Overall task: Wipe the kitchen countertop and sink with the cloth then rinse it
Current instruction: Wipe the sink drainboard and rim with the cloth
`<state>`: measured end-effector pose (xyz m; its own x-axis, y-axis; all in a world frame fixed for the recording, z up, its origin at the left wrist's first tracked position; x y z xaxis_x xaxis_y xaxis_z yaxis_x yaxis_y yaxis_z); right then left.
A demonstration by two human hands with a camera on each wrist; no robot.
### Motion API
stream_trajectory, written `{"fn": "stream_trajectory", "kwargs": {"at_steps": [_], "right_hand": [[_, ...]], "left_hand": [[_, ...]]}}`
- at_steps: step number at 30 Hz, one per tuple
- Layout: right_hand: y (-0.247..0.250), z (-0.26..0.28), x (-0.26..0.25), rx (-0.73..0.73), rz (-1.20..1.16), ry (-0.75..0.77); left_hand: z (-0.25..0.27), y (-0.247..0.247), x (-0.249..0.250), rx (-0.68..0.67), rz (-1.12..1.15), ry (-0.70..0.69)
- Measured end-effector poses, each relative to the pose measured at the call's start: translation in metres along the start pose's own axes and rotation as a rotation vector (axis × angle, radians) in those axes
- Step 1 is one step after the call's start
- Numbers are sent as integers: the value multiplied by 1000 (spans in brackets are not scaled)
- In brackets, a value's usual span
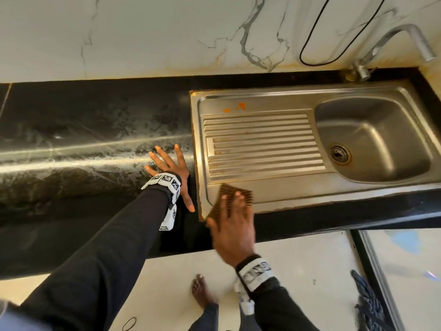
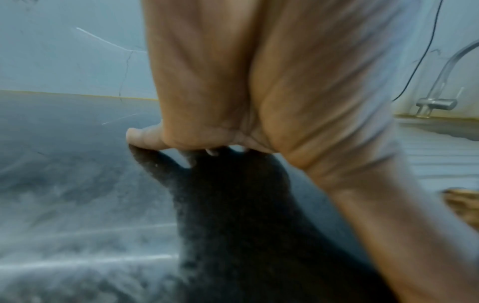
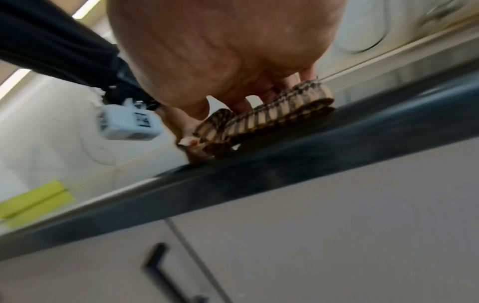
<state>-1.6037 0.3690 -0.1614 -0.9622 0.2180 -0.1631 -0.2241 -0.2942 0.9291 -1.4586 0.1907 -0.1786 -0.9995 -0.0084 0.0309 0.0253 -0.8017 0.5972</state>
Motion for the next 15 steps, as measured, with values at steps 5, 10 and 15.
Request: {"fn": "stream_trajectory", "kwargs": {"at_steps": [5,10,15], "right_hand": [[-3,-7,-45,-89,48,236],[-5,-27,-54,-140,-40,310],[18,-136,-76,-139,-54,216]], "left_hand": [[15,8,-20,20,-228,-261],[12,26,-59,132,-355,-481],[-10,37,-60,210,-338,-398]]}}
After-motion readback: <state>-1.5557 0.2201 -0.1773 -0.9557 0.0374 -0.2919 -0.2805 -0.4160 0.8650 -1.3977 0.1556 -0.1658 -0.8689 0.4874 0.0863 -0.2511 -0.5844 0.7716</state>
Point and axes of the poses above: each hand's wrist, its own z-axis away from the middle knuckle, its own y-axis out of the back of the hand, x = y × z, the point moved 8 cm from there along -z, towards the middle knuckle, and after that the axes turned 7 degrees about -y, right-handed, at the moved point
